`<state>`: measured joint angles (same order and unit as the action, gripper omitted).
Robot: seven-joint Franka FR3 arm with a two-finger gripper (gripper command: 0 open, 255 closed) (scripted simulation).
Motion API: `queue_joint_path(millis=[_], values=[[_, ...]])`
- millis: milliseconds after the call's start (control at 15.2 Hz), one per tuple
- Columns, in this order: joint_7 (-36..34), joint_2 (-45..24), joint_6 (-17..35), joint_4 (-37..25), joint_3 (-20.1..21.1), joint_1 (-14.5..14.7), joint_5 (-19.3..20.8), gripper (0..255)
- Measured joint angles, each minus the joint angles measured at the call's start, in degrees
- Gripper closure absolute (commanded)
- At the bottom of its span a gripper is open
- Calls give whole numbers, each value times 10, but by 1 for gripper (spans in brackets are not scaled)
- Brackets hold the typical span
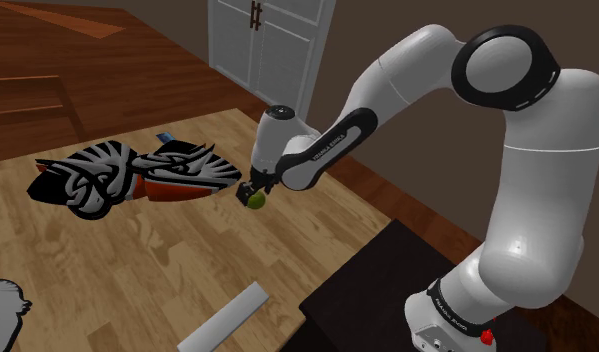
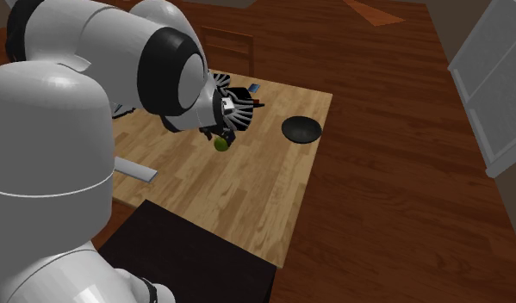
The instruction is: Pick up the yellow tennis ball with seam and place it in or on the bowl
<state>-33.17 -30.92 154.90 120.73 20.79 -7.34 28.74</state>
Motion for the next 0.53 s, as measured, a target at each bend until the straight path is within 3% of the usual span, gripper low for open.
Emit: queue_joint_path(millis=[528], values=[[-8, -19, 12, -8, -12, 8, 11, 0]])
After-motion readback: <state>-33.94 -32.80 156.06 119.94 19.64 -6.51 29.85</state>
